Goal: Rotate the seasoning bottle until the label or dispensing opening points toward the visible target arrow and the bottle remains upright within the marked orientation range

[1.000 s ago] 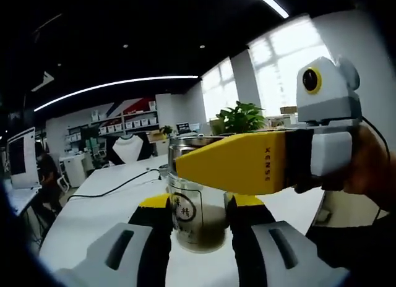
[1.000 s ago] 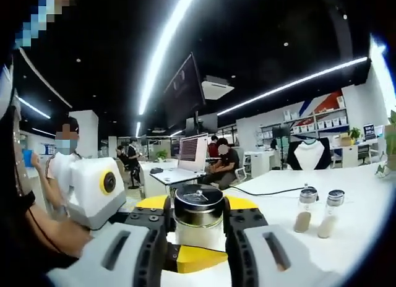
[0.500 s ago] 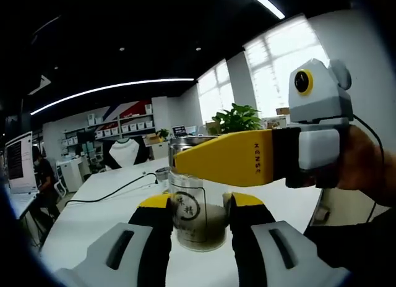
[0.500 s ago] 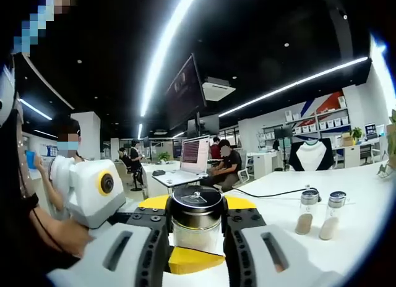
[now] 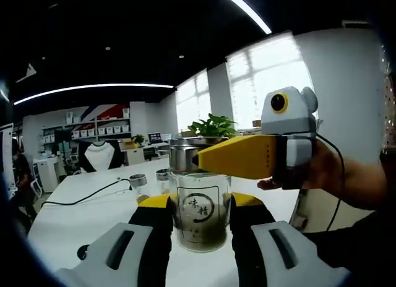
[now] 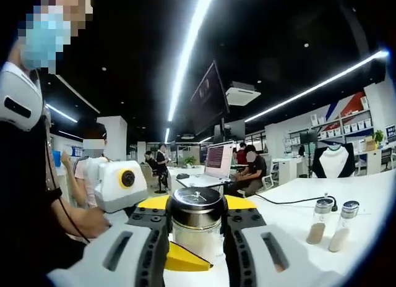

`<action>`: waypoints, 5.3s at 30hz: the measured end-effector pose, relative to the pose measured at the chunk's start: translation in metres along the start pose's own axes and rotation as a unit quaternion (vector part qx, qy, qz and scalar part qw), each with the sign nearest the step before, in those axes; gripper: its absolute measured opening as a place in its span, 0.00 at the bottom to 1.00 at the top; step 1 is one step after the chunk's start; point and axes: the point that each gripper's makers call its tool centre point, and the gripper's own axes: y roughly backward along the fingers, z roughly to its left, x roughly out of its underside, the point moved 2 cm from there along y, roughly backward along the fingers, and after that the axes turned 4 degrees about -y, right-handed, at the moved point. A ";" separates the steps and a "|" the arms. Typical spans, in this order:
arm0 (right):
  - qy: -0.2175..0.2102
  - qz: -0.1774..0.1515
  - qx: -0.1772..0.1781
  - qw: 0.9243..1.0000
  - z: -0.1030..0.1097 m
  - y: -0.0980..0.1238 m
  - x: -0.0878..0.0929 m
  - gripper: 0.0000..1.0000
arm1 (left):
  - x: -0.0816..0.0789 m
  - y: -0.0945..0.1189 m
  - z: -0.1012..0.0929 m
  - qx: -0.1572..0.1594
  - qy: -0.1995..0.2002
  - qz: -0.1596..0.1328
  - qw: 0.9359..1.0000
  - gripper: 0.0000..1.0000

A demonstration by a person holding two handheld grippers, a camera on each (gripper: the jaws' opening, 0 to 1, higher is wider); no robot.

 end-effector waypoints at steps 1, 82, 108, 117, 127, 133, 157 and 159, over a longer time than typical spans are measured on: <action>0.001 0.003 0.003 1.000 0.000 0.000 0.001 0.29 | 0.001 0.000 0.000 -0.003 -0.004 0.002 1.000 0.37; -0.072 0.056 0.085 0.992 -0.033 -0.047 0.047 0.28 | 0.051 0.009 0.053 -0.143 -0.054 0.040 0.987 0.37; 0.006 0.127 0.040 0.991 -0.088 -0.100 0.150 0.29 | 0.039 0.088 0.099 -0.175 0.045 -0.072 0.981 0.37; -0.008 0.119 0.031 0.992 -0.088 -0.095 0.151 0.29 | 0.042 0.085 0.104 -0.181 0.055 -0.052 0.981 0.39; -0.018 0.092 0.060 0.994 -0.081 -0.073 0.125 0.43 | 0.039 0.081 0.107 -0.192 0.071 -0.034 0.978 0.43; -0.038 0.069 0.169 0.982 -0.114 -0.034 0.104 0.48 | 0.046 0.069 0.104 -0.187 0.060 -0.022 0.980 0.76; 0.015 0.124 0.380 0.917 -0.295 -0.044 0.098 0.53 | 0.089 0.067 0.116 -0.193 0.081 0.053 0.977 0.98; 0.023 0.130 0.388 0.912 -0.298 -0.046 0.099 0.53 | 0.092 0.067 0.116 -0.190 0.081 0.058 0.977 0.99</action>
